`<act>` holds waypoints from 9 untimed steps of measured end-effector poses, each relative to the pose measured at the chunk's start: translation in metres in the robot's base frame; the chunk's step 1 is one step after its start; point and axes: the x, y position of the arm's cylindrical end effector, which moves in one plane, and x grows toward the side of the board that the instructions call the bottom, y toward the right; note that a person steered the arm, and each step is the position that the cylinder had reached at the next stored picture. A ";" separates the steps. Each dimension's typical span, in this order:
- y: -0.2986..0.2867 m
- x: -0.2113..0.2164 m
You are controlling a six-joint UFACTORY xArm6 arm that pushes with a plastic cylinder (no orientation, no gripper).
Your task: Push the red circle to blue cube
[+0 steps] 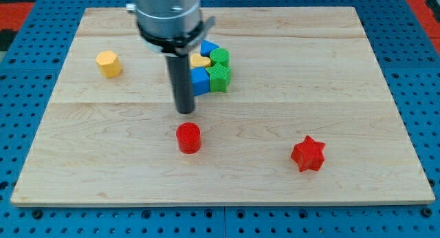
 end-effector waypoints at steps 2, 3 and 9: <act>0.037 0.069; 0.000 0.079; -0.076 0.008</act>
